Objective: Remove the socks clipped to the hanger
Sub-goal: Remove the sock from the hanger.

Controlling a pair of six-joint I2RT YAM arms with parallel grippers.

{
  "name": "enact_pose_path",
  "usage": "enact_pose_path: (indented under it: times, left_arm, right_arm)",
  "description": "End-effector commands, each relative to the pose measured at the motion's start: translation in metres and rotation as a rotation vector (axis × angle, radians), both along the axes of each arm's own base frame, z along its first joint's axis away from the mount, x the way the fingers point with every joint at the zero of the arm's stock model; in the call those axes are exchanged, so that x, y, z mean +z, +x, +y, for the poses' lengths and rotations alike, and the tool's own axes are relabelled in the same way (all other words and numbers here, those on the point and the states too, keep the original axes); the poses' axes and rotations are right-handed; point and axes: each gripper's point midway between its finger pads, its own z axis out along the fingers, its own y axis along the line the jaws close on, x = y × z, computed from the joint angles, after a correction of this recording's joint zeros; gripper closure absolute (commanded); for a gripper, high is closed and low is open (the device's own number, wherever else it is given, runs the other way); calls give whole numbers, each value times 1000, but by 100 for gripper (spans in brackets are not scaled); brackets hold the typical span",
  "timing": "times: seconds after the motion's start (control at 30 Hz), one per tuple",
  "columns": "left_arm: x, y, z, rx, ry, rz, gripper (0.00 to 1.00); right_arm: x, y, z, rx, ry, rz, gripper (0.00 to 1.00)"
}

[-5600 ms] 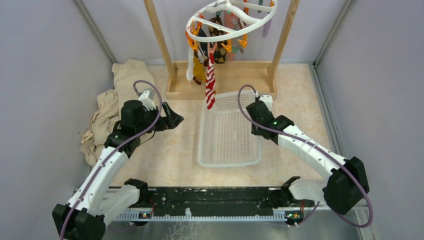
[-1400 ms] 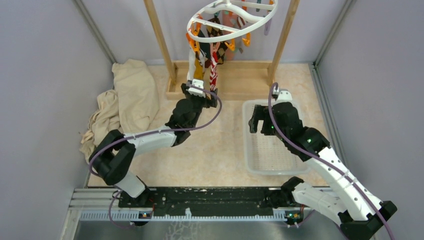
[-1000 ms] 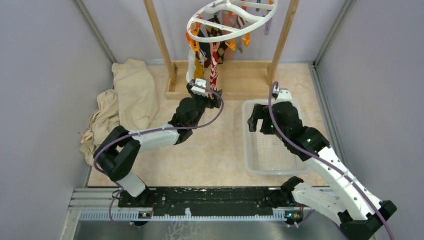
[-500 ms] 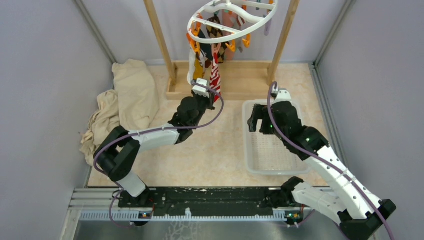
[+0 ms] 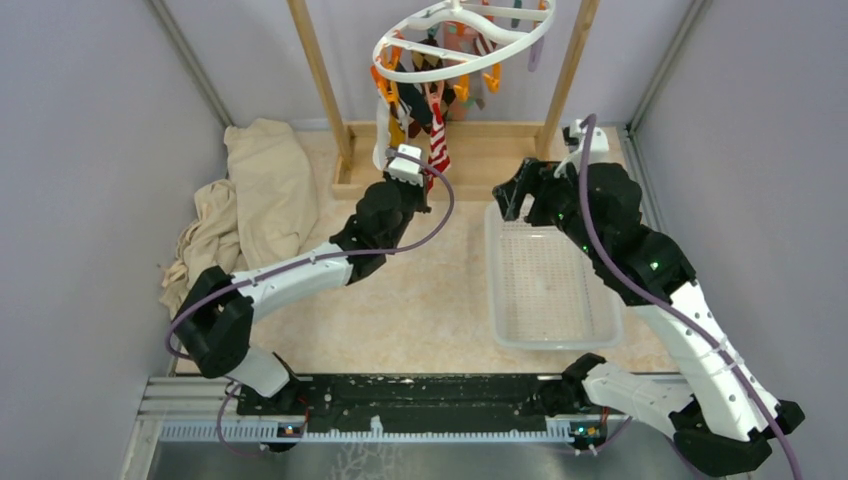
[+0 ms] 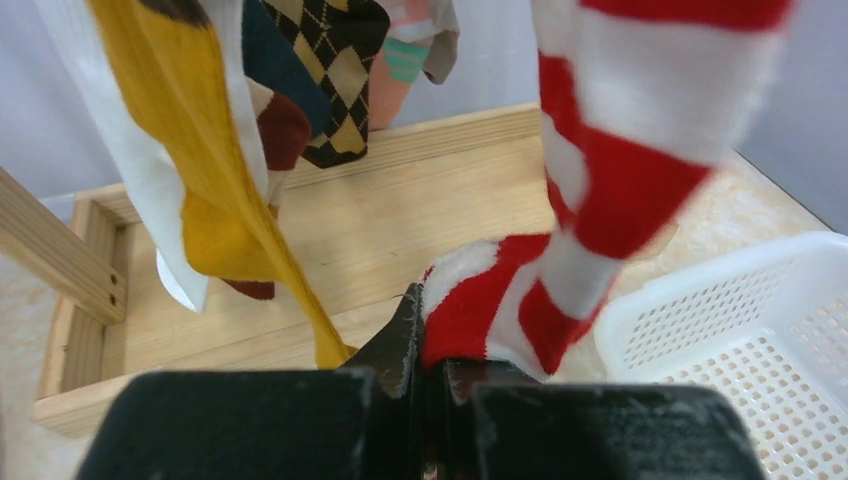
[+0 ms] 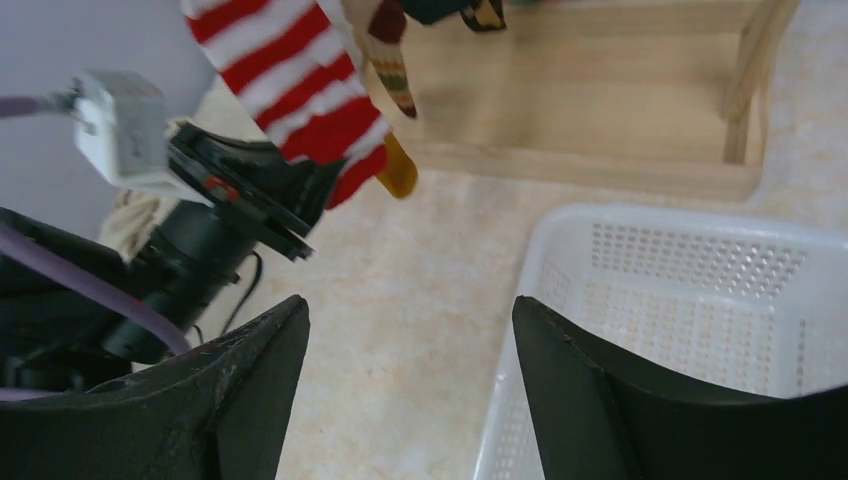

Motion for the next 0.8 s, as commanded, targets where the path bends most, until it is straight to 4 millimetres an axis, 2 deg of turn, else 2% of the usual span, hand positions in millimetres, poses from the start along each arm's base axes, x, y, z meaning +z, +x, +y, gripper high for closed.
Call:
enact_pose_path:
  times: [0.0, 0.17, 0.33, 0.63, 0.77]
  left_arm:
    - [26, -3, 12, 45, 8, -12, 100]
    - [37, -9, 18, 42, 6, -2, 100]
    - [47, -18, 25, 33, 1, -2, 100]
    - [51, -26, 31, 27, -7, -3, 100]
    - [52, -27, 33, 29, -7, -1, 100]
  right_arm:
    - [69, 4, 12, 67, 94, -200, 25]
    - [119, 5, 24, 123, 199, -427, 24]
    - [146, 14, 38, 154, 236, -540, 24]
    - [159, 50, 86, 173, 248, -540, 27]
    - [159, 66, 100, 164, 270, -505, 33]
